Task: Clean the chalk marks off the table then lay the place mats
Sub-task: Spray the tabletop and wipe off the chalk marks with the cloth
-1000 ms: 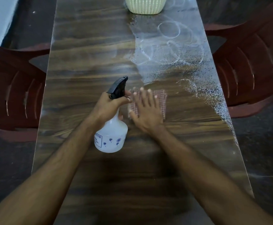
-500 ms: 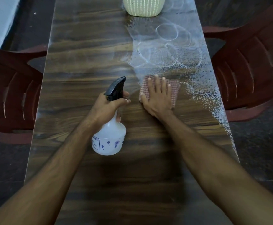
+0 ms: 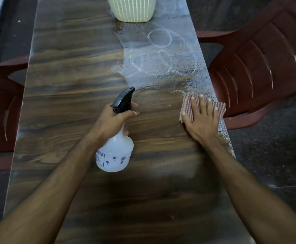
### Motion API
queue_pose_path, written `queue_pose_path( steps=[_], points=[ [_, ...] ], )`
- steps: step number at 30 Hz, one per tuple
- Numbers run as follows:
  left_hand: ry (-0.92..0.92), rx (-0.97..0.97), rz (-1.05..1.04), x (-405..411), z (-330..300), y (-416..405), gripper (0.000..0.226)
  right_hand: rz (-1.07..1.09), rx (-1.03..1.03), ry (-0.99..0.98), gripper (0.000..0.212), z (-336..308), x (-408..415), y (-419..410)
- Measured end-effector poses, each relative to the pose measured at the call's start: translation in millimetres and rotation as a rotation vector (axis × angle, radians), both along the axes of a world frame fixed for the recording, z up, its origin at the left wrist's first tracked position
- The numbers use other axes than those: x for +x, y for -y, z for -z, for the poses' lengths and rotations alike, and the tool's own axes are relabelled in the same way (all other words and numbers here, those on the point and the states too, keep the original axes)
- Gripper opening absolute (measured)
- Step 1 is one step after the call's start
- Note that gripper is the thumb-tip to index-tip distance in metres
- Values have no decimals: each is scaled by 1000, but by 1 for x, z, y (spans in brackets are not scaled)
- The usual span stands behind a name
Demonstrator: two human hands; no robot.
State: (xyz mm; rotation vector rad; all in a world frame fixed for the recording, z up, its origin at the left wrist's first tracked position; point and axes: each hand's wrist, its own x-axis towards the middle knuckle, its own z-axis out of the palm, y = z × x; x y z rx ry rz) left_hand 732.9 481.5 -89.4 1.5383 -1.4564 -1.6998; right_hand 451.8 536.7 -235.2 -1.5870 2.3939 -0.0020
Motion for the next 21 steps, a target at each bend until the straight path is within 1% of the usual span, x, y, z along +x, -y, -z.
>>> queue_pose_path(
  steps=[2,4,6,8,10,12,14,18,21],
  points=[
    [8,-6,12,-6,2,-3,17,-1,-14,1,74,1,-5,22],
    [14,-10,20,-12,1,-7,19,-29,-16,6,72,0,-2,22],
    [10,-10,16,-17,-1,-10,21,-97,-14,-10,72,0,0,-7],
    [6,-7,7,-20,-2,-12,22,-137,-7,0,72,-2,-2,-55],
    [0,-7,8,-24,0,-12,22,-128,23,11,73,-4,-6,-100],
    [2,-2,14,-28,1,-13,22,-101,51,-4,73,-3,-13,-122],
    [6,-6,19,-33,2,-13,21,-74,37,-17,74,-1,-23,-113],
    [-2,-12,13,-41,4,-16,20,-10,-8,1,76,3,-39,-44],
    [-7,-13,33,-50,8,-21,20,9,-28,20,74,4,-33,-7]
  ],
)
